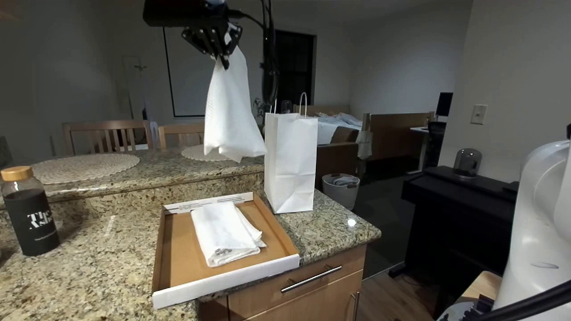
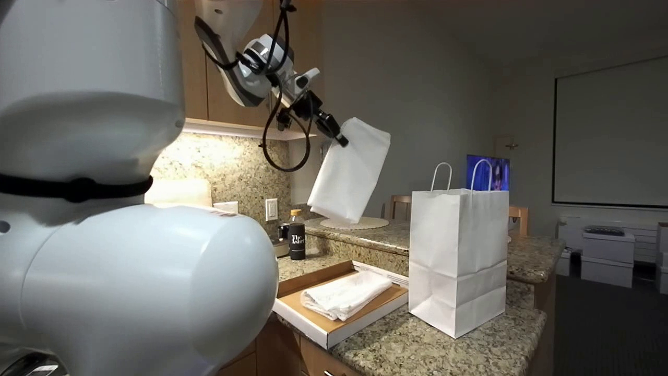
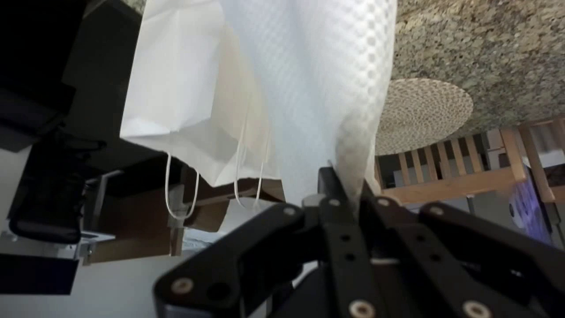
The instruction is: Place one white towel in the white bag
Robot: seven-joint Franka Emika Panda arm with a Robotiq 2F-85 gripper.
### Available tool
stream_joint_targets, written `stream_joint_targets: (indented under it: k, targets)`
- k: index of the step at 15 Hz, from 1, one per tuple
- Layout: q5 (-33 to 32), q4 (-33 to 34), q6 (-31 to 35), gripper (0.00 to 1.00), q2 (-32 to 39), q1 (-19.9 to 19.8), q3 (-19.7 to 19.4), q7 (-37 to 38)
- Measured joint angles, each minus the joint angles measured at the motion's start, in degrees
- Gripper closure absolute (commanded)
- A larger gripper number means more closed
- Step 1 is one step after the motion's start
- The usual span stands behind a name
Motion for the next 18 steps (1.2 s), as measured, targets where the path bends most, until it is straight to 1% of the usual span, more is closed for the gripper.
stream_joint_targets:
  k: [5, 7, 14, 18]
  targets:
    - [-0.5, 0.4, 1.8, 0.92, -5.6, -4.7, 0.1, -12.6]
    - [-0.4, 0.5, 1.9, 0.93, -6.3, -5.7, 0.5, -13.2]
    - [-0.4, 0.7, 1.9, 0.93, -5.1, -5.9, 1.7, -13.0]
    - [-0.4, 3.8, 2.1, 0.93, -6.0, -6.2, 1.8, -13.6]
